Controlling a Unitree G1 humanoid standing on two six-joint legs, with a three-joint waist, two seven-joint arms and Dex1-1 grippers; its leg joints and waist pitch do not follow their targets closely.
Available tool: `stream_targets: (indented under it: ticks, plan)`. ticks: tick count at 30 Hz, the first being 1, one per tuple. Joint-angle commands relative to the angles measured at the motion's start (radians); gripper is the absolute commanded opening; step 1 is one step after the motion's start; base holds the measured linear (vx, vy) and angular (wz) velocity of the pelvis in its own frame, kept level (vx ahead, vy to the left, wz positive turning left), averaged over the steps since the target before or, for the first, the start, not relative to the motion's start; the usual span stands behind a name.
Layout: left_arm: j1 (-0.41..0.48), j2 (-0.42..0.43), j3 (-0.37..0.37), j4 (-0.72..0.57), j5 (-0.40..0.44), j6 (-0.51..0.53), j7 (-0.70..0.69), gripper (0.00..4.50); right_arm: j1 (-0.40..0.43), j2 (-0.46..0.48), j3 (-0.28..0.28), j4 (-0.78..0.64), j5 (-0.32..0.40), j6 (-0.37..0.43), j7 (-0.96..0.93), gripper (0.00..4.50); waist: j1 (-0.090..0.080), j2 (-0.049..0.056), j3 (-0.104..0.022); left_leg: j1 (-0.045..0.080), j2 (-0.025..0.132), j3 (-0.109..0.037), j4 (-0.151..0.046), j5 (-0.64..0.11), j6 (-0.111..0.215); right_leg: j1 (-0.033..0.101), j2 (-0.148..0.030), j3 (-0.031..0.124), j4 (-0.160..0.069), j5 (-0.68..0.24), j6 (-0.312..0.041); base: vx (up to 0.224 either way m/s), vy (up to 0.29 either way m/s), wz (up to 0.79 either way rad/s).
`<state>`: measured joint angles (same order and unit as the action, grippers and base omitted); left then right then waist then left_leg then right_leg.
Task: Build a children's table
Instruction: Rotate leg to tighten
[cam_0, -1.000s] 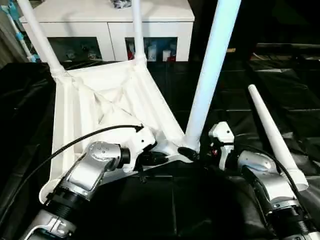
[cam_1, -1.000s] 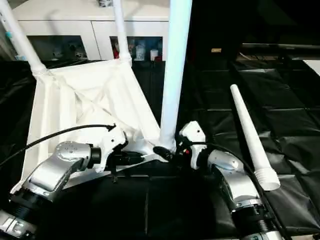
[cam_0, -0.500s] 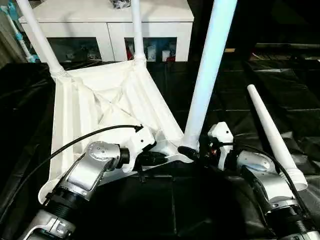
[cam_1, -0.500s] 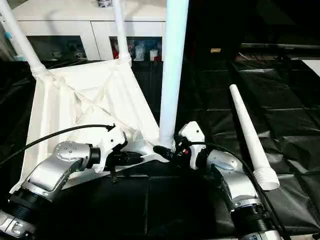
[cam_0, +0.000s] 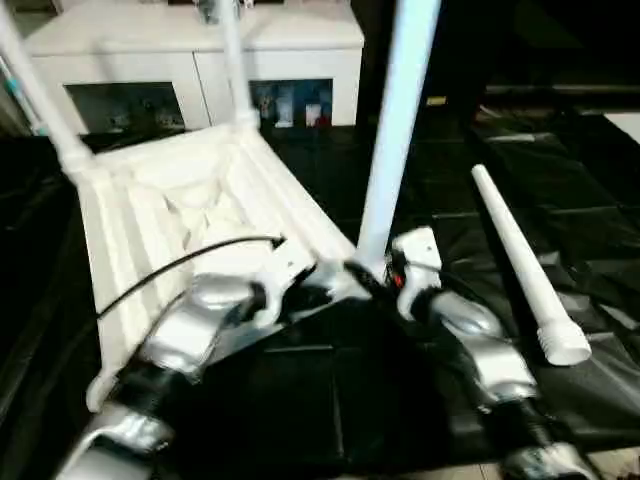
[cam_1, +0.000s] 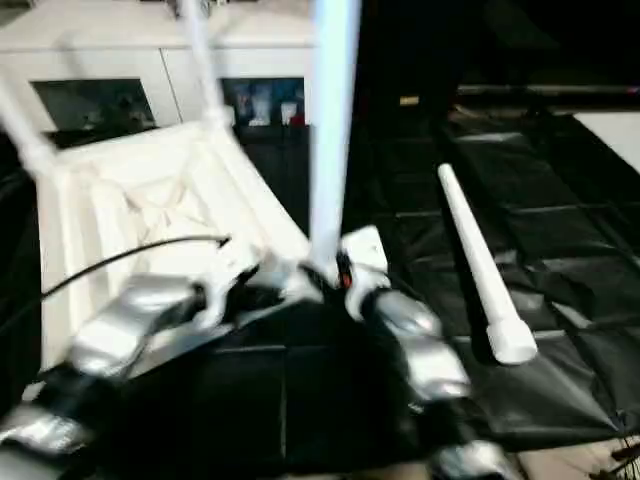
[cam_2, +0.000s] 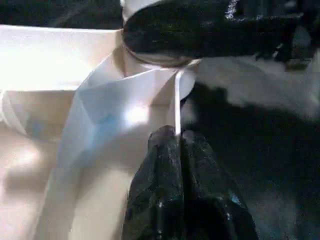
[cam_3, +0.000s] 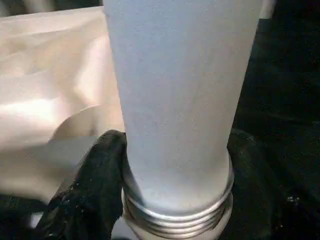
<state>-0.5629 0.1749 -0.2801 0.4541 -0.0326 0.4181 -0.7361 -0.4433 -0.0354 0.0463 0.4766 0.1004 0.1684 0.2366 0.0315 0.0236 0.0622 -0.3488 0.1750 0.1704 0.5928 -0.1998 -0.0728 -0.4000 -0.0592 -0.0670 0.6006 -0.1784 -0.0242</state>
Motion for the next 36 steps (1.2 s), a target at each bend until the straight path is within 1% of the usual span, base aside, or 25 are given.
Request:
stream_targets:
  ticks: [1, 2, 3, 4, 6, 9, 11, 12, 16, 17, 18, 19, 20, 21, 22, 24, 26, 27, 28, 29, 30, 31, 33, 34, 36]
  plan:
    - [-0.009, -0.045, -0.020, 0.072, 0.012, 0.022, 0.061, 0.00, -0.019, 0.030, -0.038, 0.069, -0.004, 0.027, -0.108, 2.66, 0.003, 0.002, -0.060, 0.008, 0.041, -0.017, -0.071, -0.232, 0.022, 0.039, -0.081, 0.052, -0.098, -0.384, -0.158, 0.000, 0.000, 0.00]
    - [-0.065, -0.108, 0.028, 0.179, 0.023, 0.011, 0.196, 0.00, -0.057, 0.088, -0.067, 0.141, -0.001, 0.014, -0.218, 2.66, -0.001, 0.003, -0.058, 0.004, 0.037, -0.016, -0.071, -0.226, 0.018, 0.040, -0.077, 0.051, -0.094, -0.339, -0.172, 0.000, 0.000, 0.00]
    - [-0.067, -0.110, 0.029, 0.182, 0.024, 0.010, 0.199, 0.00, -0.058, 0.089, -0.067, 0.143, -0.002, 0.013, -0.221, 2.66, 0.002, 0.003, -0.060, 0.007, 0.039, -0.017, -0.071, -0.231, 0.018, 0.041, -0.078, 0.051, -0.094, -0.339, -0.173, 0.000, 0.000, 0.00]
    - [-0.087, -0.129, 0.038, 0.217, 0.027, -0.006, 0.236, 0.00, -0.078, 0.110, -0.078, 0.176, -0.002, -0.002, -0.270, 2.66, 0.004, 0.001, -0.059, 0.008, 0.037, -0.015, -0.070, -0.232, 0.021, 0.040, -0.077, 0.051, -0.096, -0.337, -0.174, 0.000, 0.000, 0.00]
    - [-0.101, -0.142, 0.043, 0.243, 0.035, -0.018, 0.255, 0.00, -0.096, 0.126, -0.078, 0.202, -0.012, -0.021, -0.302, 2.66, 0.010, 0.005, -0.061, 0.004, 0.039, -0.015, -0.071, -0.228, 0.033, 0.042, -0.080, 0.052, -0.093, -0.310, -0.174, 0.000, 0.000, 0.00]
    - [-0.109, -0.150, 0.038, 0.253, 0.043, -0.024, 0.248, 0.00, -0.119, 0.140, -0.056, 0.226, -0.039, -0.035, -0.309, 2.66, 0.013, 0.003, -0.061, -0.002, 0.040, -0.017, -0.073, -0.218, 0.041, 0.049, -0.081, 0.051, -0.088, -0.282, -0.174, 0.000, 0.000, 0.00]
    - [-0.105, -0.145, 0.028, 0.250, 0.047, -0.024, 0.228, 0.00, -0.125, 0.146, -0.043, 0.228, -0.046, -0.046, -0.290, 2.66, 0.010, 0.002, -0.060, -0.005, 0.040, -0.018, -0.075, -0.232, 0.041, 0.050, -0.083, 0.049, -0.089, -0.315, -0.167, 0.000, 0.000, 0.00]
    - [-0.111, -0.147, 0.028, 0.267, 0.050, -0.032, 0.229, 0.00, -0.132, 0.153, -0.049, 0.240, -0.048, -0.059, -0.287, 2.66, 0.010, 0.003, -0.059, -0.002, 0.040, -0.018, -0.075, -0.243, 0.042, 0.047, -0.084, 0.050, -0.094, -0.345, -0.158, 0.000, 0.000, 0.00]
    - [-0.110, -0.141, 0.028, 0.287, 0.048, -0.047, 0.220, 0.00, -0.148, 0.151, -0.080, 0.272, -0.037, -0.076, -0.305, 2.66, 0.009, 0.000, -0.057, 0.000, 0.039, -0.018, -0.077, -0.263, 0.040, 0.044, -0.084, 0.050, -0.101, -0.407, -0.140, 0.000, 0.000, 0.00]
    - [-0.110, -0.140, 0.028, 0.288, 0.048, -0.048, 0.219, 0.00, -0.149, 0.150, -0.082, 0.274, -0.035, -0.078, -0.305, 3.01, 0.009, -0.001, -0.056, 0.000, 0.039, -0.018, -0.078, -0.269, 0.040, 0.043, -0.084, 0.049, -0.104, -0.429, -0.131, 0.000, 0.000, 0.00]
    - [-0.107, -0.136, 0.027, 0.287, 0.047, -0.049, 0.209, 0.00, -0.152, 0.144, -0.089, 0.280, -0.029, -0.087, -0.303, 3.22, 0.009, 0.000, -0.057, 0.002, 0.039, -0.018, -0.077, -0.271, 0.040, 0.040, -0.085, 0.050, -0.106, -0.441, -0.125, 0.000, 0.000, 0.00]
    - [-0.105, -0.134, 0.025, 0.285, 0.047, -0.049, 0.203, 0.00, -0.153, 0.141, -0.090, 0.282, -0.030, -0.091, -0.302, 3.36, 0.009, 0.000, -0.056, 0.002, 0.040, -0.019, -0.078, -0.269, 0.040, 0.040, -0.085, 0.050, -0.105, -0.439, -0.124, 0.000, 0.000, 0.00]
    - [-0.100, -0.128, 0.023, 0.276, 0.046, -0.050, 0.191, 0.00, -0.152, 0.138, -0.100, 0.278, -0.018, -0.087, -0.292, 3.39, 0.009, 0.000, -0.057, -0.002, 0.040, -0.020, -0.079, -0.265, 0.041, 0.042, -0.085, 0.050, -0.104, -0.432, -0.123, 0.000, 0.000, 0.00]
    - [-0.094, -0.122, 0.021, 0.268, 0.046, -0.051, 0.177, 0.00, -0.151, 0.131, -0.106, 0.275, -0.019, -0.088, -0.292, 3.45, 0.008, -0.001, -0.056, -0.003, 0.041, -0.020, -0.080, -0.268, 0.042, 0.042, -0.085, 0.049, -0.104, -0.433, -0.123, 0.000, 0.000, 0.00]
    - [-0.087, -0.114, 0.019, 0.256, 0.046, -0.056, 0.165, 0.00, -0.147, 0.121, -0.107, 0.267, -0.018, -0.099, -0.274, 3.70, 0.006, 0.000, -0.057, -0.002, 0.042, -0.021, -0.081, -0.274, 0.042, 0.041, -0.086, 0.049, -0.105, -0.443, -0.121, 0.000, 0.000, 0.00]
    - [-0.081, -0.106, 0.017, 0.247, 0.047, -0.071, 0.152, 0.00, -0.144, 0.111, -0.105, 0.257, -0.019, -0.114, -0.249, 3.79, 0.005, 0.000, -0.059, -0.005, 0.043, -0.021, -0.080, -0.264, 0.044, 0.043, -0.086, 0.050, -0.102, -0.412, -0.131, 0.000, 0.000, 0.00]
    - [-0.068, -0.086, 0.014, 0.223, 0.042, -0.074, 0.125, 0.00, -0.129, 0.093, -0.095, 0.208, -0.006, -0.157, -0.170, 3.90, 0.004, -0.002, -0.059, -0.010, 0.043, -0.020, -0.080, -0.248, 0.051, 0.046, -0.087, 0.051, -0.097, -0.384, -0.140, 0.000, 0.000, 0.00]
    - [-0.060, -0.073, 0.008, 0.209, 0.042, -0.088, 0.104, 0.00, -0.119, 0.078, -0.085, 0.176, -0.010, -0.166, -0.145, 4.12, 0.004, -0.001, -0.060, -0.012, 0.044, -0.020, -0.080, -0.244, 0.054, 0.048, -0.087, 0.050, -0.096, -0.380, -0.144, 0.000, 0.000, 0.00]
    - [-0.049, -0.059, 0.008, 0.189, 0.038, -0.083, 0.089, 0.00, -0.104, 0.058, -0.070, 0.132, -0.007, -0.171, -0.100, 4.12, 0.006, -0.006, -0.061, -0.011, 0.045, -0.019, -0.078, -0.227, 0.062, 0.048, -0.088, 0.051, -0.096, -0.369, -0.147, 0.000, 0.000, 0.00]
    - [-0.042, -0.047, 0.006, 0.174, 0.037, -0.082, 0.074, 0.00, -0.092, 0.041, -0.055, 0.100, -0.009, -0.171, -0.068, 4.12, 0.009, -0.008, -0.064, -0.014, 0.046, -0.017, -0.076, -0.194, 0.072, 0.052, -0.088, 0.053, -0.090, -0.326, -0.153, 0.000, 0.000, 0.00]
    - [-0.035, -0.036, 0.000, 0.162, 0.036, -0.090, 0.054, 0.00, -0.083, 0.027, -0.046, 0.076, -0.012, -0.175, -0.049, 4.12, 0.009, -0.006, -0.064, -0.018, 0.045, -0.017, -0.075, -0.165, 0.083, 0.054, -0.087, 0.053, -0.086, -0.285, -0.165, 0.000, 0.000, 0.00]
    - [-0.027, -0.026, -0.003, 0.147, 0.034, -0.086, 0.040, 0.00, -0.072, 0.011, -0.035, 0.051, -0.013, -0.175, -0.022, 4.12, 0.009, -0.006, -0.066, -0.015, 0.046, -0.015, -0.072, -0.148, 0.088, 0.053, -0.087, 0.053, -0.083, -0.257, -0.175, 0.000, 0.000, 0.00]
    - [-0.006, 0.003, -0.016, 0.109, 0.032, -0.091, -0.004, 0.00, -0.042, -0.040, 0.008, -0.008, -0.023, -0.177, 0.067, 4.12, 0.011, -0.005, -0.065, -0.016, 0.046, -0.013, -0.071, -0.137, 0.096, 0.054, -0.085, 0.053, -0.080, -0.235, -0.186, 0.000, 0.000, 0.00]
    - [0.002, 0.013, -0.021, 0.096, 0.032, -0.096, -0.020, 0.00, -0.033, -0.056, 0.019, -0.023, -0.030, -0.182, 0.097, 4.12, 0.009, -0.010, -0.066, -0.018, 0.047, -0.014, -0.071, -0.132, 0.101, 0.057, -0.085, 0.052, -0.078, -0.225, -0.189, 0.000, 0.000, 0.00]
    - [0.026, 0.045, -0.028, 0.057, 0.025, -0.102, -0.068, 0.00, 0.000, -0.110, 0.051, -0.060, -0.019, -0.180, 0.222, 4.12, 0.010, -0.007, -0.065, -0.015, 0.049, -0.013, -0.070, -0.145, 0.106, 0.055, -0.085, 0.053, -0.079, -0.236, -0.196, 0.000, 0.000, 0.00]
